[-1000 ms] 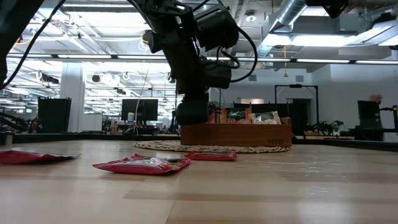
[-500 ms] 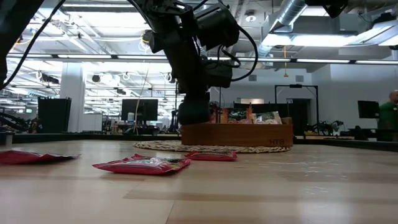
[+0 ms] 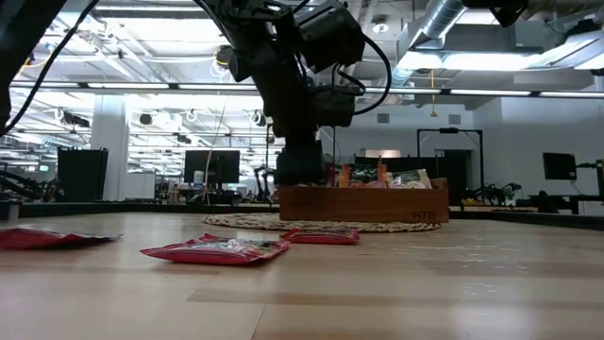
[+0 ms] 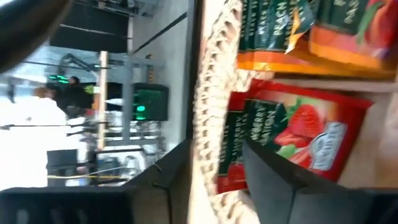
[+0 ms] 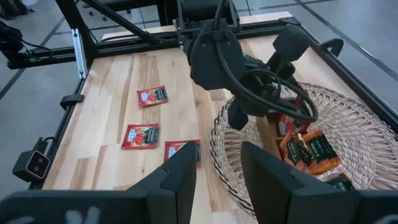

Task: Pick & Place Tea
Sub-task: Put the left red tea bag into the left slot of the wooden organizer

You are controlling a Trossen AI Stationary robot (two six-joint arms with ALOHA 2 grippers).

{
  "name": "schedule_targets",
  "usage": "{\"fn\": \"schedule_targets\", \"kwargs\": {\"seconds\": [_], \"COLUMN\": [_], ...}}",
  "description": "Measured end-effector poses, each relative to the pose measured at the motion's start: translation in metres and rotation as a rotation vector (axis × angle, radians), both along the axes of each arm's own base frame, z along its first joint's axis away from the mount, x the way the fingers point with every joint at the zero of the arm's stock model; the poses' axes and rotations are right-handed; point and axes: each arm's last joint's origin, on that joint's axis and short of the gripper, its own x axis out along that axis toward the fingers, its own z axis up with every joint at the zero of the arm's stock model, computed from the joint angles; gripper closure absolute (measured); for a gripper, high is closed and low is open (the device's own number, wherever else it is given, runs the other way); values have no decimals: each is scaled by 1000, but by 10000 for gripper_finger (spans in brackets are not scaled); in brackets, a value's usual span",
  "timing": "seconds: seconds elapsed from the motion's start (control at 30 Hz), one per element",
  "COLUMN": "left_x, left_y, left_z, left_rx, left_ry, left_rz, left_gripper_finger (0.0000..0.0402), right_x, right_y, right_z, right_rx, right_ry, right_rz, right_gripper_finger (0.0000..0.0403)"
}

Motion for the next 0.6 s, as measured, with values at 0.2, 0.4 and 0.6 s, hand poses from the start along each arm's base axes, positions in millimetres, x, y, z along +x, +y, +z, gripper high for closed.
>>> {"fn": "schedule_targets", "kwargs": {"seconds": [0.2,0.4,0.6], "left_x": [-5,-18,-49], "left_y": [-9,-39,-88], "left_z": [12,44,89], "left_rx": [256,412,368], "left_ry": [171,190,90], "left_rz": [49,79,-67], "left_gripper_finger": [238,237,259], "right_x": [0,0,0], "right_y": [0,0,1], "right_z": [0,0,0], "right_rx": [0,1,10], "right_ry": [0,-2,0], "right_rz": [0,1,16], "right_gripper_finger": [285,285,285]}}
